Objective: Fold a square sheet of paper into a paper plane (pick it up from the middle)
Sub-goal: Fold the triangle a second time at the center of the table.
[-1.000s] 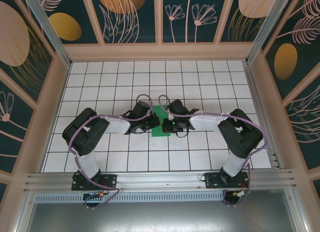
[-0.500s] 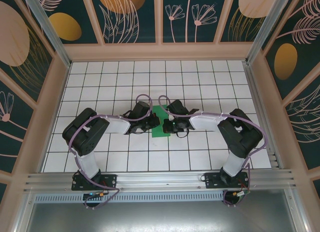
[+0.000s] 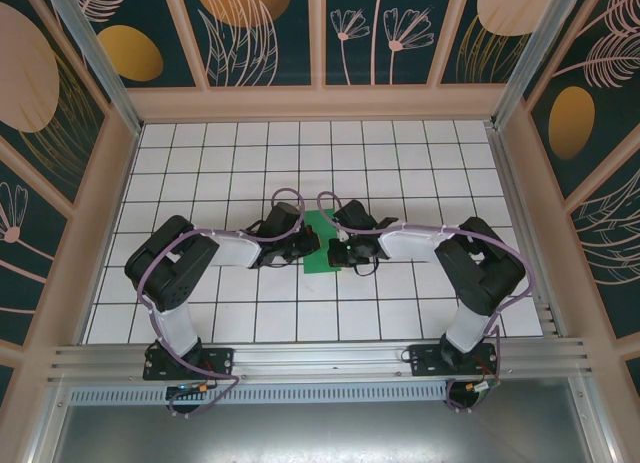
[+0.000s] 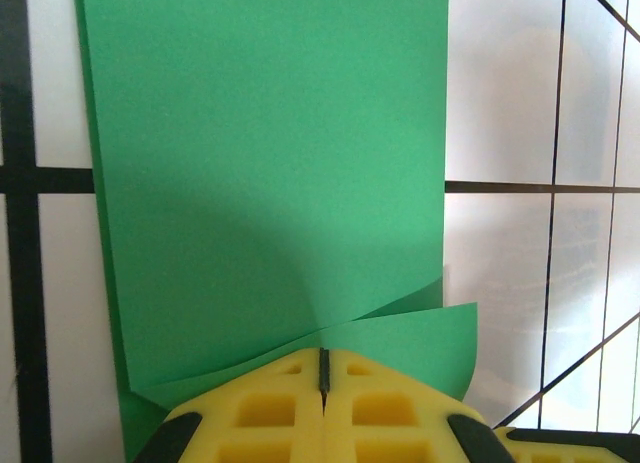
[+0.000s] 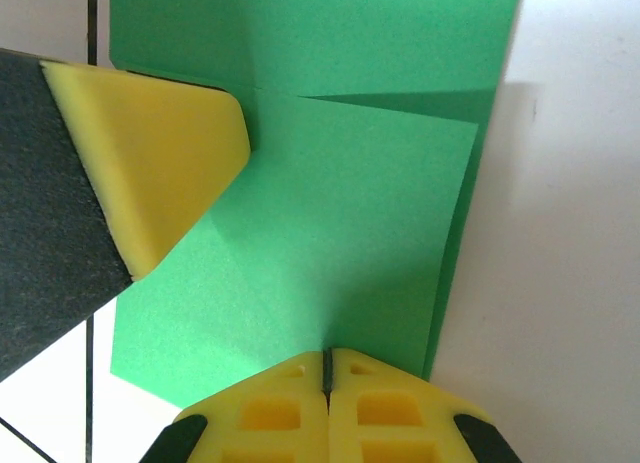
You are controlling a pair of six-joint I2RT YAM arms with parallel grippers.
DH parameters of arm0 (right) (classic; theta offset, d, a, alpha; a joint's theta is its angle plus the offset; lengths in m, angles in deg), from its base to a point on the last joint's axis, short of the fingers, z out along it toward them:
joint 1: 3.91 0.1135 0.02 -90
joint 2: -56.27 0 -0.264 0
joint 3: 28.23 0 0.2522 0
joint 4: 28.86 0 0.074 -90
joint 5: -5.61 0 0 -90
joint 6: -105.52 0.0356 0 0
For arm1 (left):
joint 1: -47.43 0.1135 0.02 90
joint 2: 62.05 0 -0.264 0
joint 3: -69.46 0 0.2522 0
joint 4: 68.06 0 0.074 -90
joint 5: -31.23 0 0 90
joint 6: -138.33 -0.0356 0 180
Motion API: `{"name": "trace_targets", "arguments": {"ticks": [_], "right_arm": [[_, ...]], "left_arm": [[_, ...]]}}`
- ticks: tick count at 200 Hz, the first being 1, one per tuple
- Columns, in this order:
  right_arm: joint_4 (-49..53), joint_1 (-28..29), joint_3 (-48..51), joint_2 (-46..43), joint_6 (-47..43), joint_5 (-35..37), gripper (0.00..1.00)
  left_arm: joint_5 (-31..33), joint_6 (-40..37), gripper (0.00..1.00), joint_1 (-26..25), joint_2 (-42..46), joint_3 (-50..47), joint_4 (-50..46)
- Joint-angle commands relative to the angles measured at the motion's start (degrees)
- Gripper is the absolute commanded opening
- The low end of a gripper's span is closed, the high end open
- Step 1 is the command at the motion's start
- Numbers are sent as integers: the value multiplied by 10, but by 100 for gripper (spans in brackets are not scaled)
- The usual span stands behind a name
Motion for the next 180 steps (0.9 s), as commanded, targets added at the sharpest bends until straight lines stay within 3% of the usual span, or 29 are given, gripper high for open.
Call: {"name": "trace_targets", "arguments": {"ticks": [1, 146, 180], "right_arm": [[44, 6, 24, -1, -11, 17, 0], [108, 9, 79, -87, -6, 41, 0], [65, 9, 53, -119, -1, 36, 0]], "left_arm": [[39, 3, 2, 1, -36, -22, -103], [38, 2, 1, 1, -38, -20, -100], [32, 2, 1, 1, -35, -21, -95]]}}
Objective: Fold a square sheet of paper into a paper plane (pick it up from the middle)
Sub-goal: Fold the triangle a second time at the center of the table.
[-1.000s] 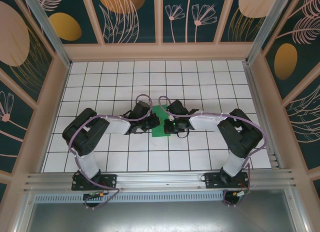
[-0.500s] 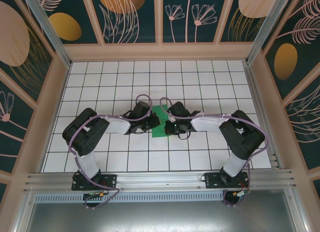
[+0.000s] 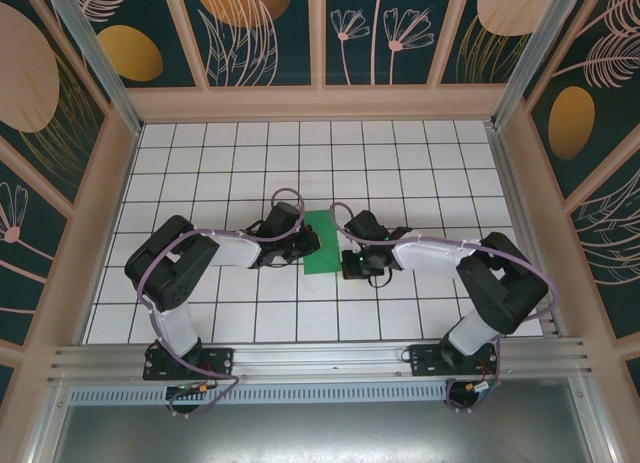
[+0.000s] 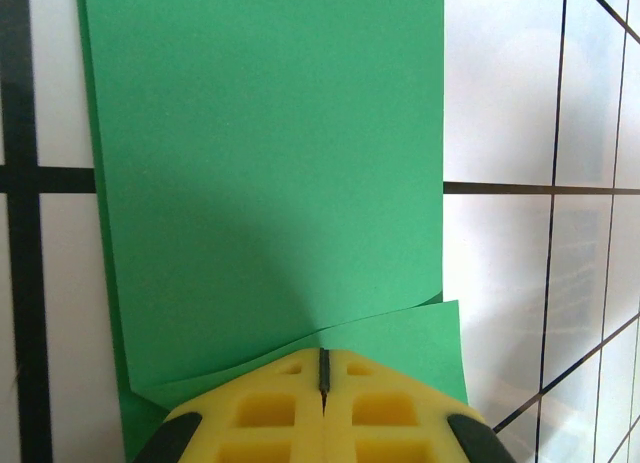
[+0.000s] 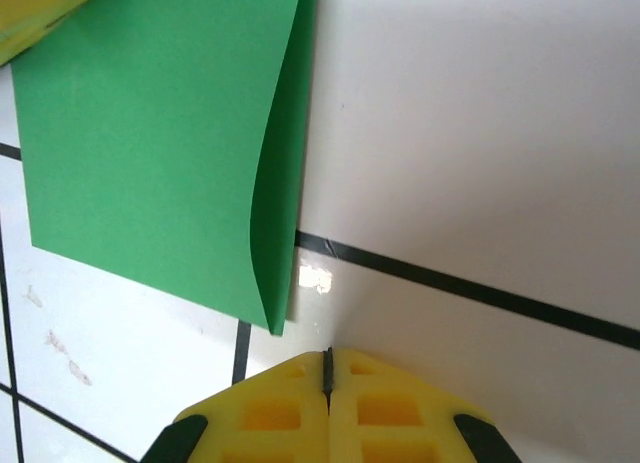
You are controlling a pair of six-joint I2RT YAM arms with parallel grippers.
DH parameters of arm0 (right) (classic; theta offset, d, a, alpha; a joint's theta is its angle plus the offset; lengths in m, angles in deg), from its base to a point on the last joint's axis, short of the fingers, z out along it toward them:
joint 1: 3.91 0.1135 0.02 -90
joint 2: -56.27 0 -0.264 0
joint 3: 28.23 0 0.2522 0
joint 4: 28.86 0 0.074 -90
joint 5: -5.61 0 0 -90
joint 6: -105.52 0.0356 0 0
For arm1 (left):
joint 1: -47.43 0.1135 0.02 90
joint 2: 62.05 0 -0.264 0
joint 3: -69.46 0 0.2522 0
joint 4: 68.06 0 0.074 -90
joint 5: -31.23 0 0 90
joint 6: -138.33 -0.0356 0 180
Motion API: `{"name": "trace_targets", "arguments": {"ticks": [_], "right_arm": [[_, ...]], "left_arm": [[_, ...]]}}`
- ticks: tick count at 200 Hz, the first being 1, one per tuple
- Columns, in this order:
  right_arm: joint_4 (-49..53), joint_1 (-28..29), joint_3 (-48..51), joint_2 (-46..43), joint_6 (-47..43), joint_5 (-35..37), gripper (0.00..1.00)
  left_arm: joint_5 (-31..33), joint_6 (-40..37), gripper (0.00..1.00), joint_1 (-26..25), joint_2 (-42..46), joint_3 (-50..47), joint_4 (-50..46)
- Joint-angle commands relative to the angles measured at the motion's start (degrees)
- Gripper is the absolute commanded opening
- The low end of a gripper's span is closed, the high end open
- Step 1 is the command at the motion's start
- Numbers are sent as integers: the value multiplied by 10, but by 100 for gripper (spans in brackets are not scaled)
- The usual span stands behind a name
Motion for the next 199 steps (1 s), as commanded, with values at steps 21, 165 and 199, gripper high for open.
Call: {"name": "trace_targets", "arguments": {"ticks": [21, 165, 199], "right_arm": [[-29, 5, -28, -16, 5, 8, 0], [-63, -13, -6, 66, 0, -14, 0], [-65, -14, -4, 70, 1, -14, 0]], "left_arm": [[31, -1, 1, 1, -33, -20, -94], [-14, -19, 7, 0, 33, 2, -41], [-21, -10, 14, -16, 80, -13, -6]]}}
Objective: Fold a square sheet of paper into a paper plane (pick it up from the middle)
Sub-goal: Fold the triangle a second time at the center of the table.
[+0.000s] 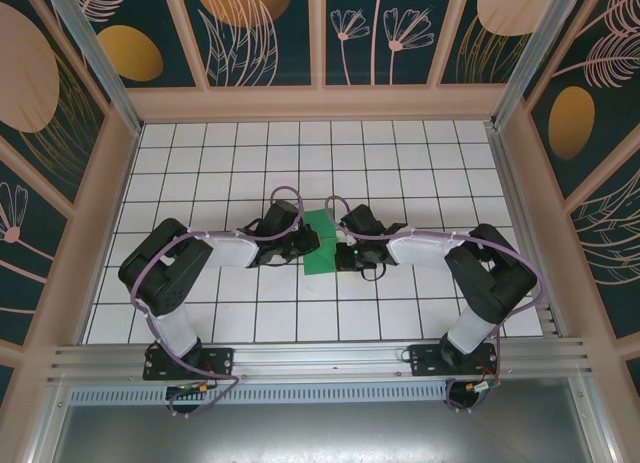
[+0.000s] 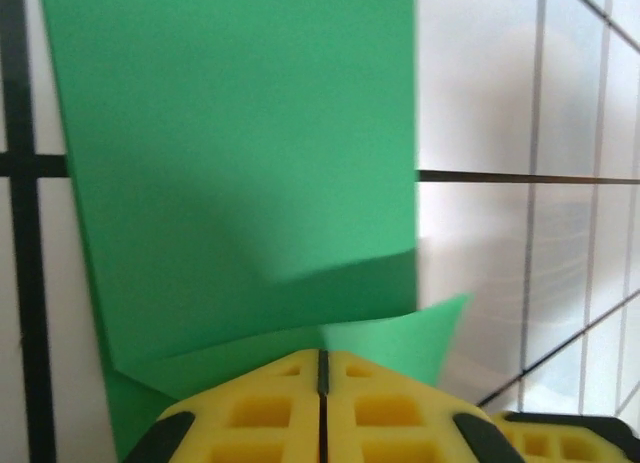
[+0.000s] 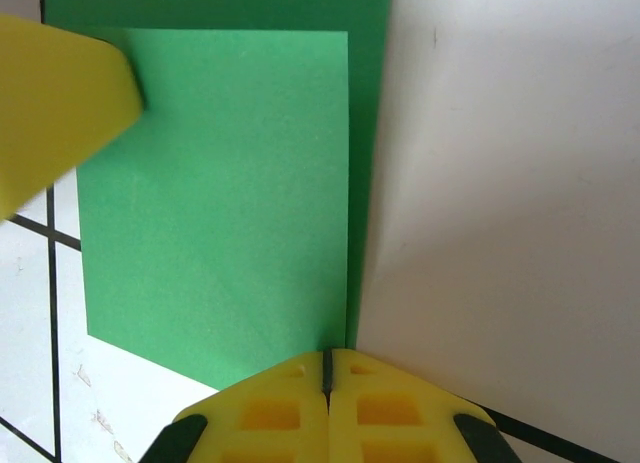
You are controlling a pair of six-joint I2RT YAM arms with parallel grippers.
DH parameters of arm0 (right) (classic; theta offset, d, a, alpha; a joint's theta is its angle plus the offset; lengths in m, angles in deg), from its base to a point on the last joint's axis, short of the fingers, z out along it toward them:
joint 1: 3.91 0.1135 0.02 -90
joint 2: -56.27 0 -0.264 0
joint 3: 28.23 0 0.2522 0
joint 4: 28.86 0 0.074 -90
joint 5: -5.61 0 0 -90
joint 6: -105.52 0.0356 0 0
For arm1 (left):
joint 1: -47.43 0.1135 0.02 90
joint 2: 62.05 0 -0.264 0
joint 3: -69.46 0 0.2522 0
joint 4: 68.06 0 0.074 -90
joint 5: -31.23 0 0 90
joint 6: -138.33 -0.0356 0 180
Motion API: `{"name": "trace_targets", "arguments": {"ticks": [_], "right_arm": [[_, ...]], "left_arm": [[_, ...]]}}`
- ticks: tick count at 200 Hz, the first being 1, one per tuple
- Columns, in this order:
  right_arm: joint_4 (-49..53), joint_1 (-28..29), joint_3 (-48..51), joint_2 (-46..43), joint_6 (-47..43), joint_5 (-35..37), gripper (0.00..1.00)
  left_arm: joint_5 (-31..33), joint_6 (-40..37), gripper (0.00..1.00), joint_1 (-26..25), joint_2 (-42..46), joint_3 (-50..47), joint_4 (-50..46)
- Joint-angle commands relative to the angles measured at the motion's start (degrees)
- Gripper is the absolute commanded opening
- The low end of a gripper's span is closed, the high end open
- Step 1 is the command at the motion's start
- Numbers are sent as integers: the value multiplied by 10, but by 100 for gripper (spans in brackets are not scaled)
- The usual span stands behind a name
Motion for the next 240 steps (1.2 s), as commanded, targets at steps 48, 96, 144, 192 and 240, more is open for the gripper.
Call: {"name": "trace_targets", "arguments": {"ticks": [48, 96, 144, 192, 240], "right_arm": [[5, -2, 17, 20, -1, 0, 0], [4, -2, 18, 21, 0, -4, 0], [3, -2, 19, 16, -1, -7, 0], [-4, -4, 6, -21, -1, -25, 0], [-22, -13, 9, -34, 2, -56, 0]], "left_arm": [[-12, 26, 12, -46, 37, -34, 50], [-25, 35, 7, -66, -22, -7, 56], [-15, 45, 6, -66, -46, -2, 43], [17, 46, 3, -66, -46, 1, -8], [21, 45, 2, -66, -47, 2, -17]]}}
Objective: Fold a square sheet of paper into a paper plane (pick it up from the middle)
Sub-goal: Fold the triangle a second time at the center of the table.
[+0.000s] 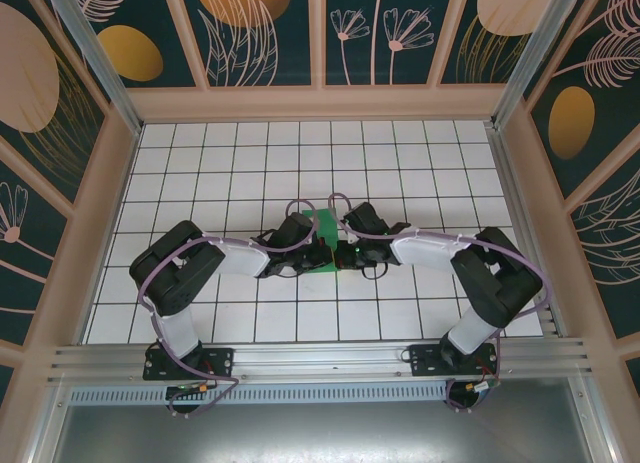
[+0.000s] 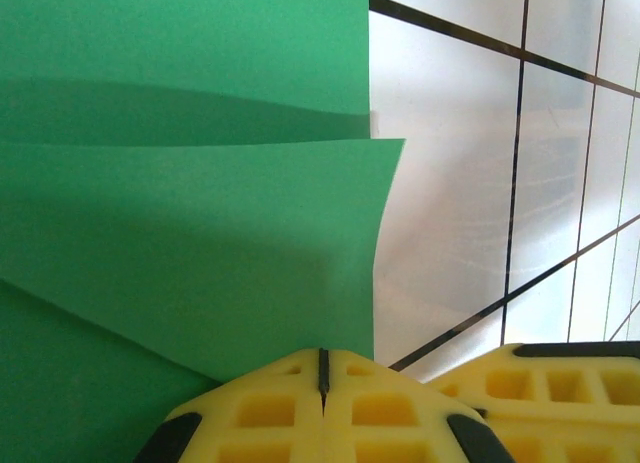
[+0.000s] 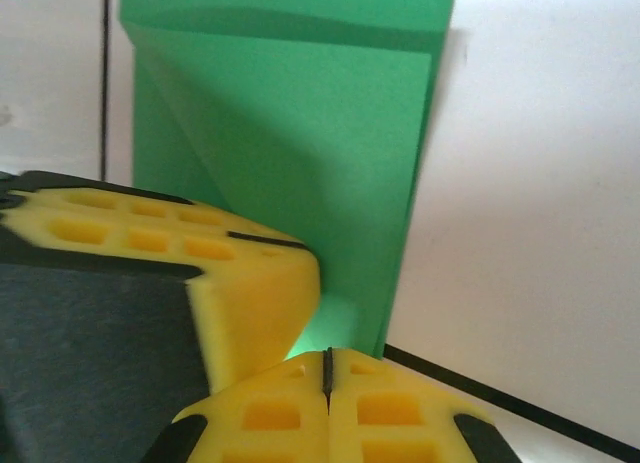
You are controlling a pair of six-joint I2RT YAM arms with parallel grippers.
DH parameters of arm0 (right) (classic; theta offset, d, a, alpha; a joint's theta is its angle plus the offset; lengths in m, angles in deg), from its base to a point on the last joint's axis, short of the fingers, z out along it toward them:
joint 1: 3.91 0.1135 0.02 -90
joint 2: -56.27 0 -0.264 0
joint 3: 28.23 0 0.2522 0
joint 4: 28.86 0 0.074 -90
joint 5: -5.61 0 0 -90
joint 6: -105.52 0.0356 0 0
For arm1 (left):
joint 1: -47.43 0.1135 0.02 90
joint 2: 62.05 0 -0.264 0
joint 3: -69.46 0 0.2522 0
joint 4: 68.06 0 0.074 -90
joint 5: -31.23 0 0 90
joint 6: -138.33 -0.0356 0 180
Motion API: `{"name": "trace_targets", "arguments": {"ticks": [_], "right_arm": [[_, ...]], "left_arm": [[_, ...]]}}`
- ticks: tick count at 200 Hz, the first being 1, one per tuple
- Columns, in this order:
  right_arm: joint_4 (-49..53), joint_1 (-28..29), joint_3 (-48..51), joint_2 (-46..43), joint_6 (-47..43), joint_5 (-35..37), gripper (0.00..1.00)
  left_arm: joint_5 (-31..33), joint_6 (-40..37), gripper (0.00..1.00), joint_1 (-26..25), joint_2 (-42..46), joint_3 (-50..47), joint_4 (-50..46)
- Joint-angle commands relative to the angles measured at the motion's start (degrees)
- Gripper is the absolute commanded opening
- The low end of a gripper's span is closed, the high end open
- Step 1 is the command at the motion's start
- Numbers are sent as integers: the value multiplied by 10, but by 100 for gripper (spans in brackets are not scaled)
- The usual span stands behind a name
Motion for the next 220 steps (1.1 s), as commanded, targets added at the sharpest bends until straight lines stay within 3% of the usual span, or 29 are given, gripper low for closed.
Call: {"name": "trace_targets", "arguments": {"ticks": [1, 157, 220], "right_arm": [[-17, -4, 6, -11, 2, -28, 0], [10, -6, 31, 46, -7, 6, 0], [26, -6, 40, 52, -8, 22, 0]], "left_arm": [[29, 4, 2, -3, -15, 7, -42], [2, 3, 5, -4, 1, 25, 17], [80, 6, 4, -2, -22, 40, -75]]}}
